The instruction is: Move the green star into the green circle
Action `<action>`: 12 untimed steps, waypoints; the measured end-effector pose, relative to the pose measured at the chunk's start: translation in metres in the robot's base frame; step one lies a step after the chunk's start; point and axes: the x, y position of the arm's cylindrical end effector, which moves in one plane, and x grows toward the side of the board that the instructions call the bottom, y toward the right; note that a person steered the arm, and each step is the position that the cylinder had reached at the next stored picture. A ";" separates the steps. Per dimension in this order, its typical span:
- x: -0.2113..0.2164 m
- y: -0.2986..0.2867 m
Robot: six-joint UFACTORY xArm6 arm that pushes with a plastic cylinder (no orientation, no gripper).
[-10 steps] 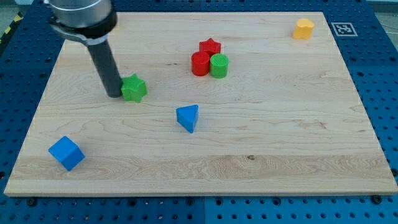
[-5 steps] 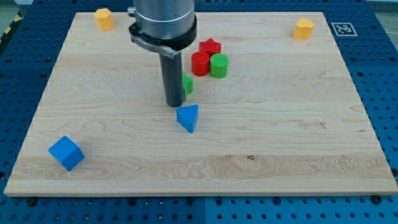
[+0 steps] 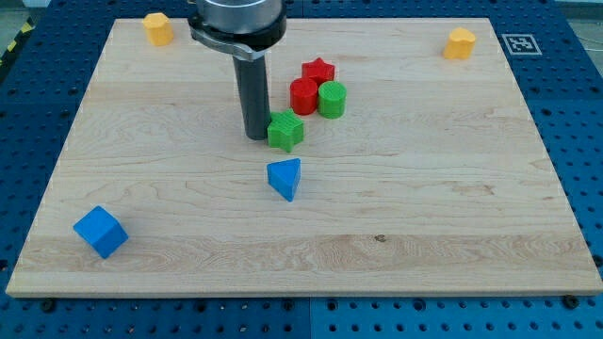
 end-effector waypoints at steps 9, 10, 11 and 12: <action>0.037 0.116; 0.032 0.116; 0.025 0.116; 0.014 0.116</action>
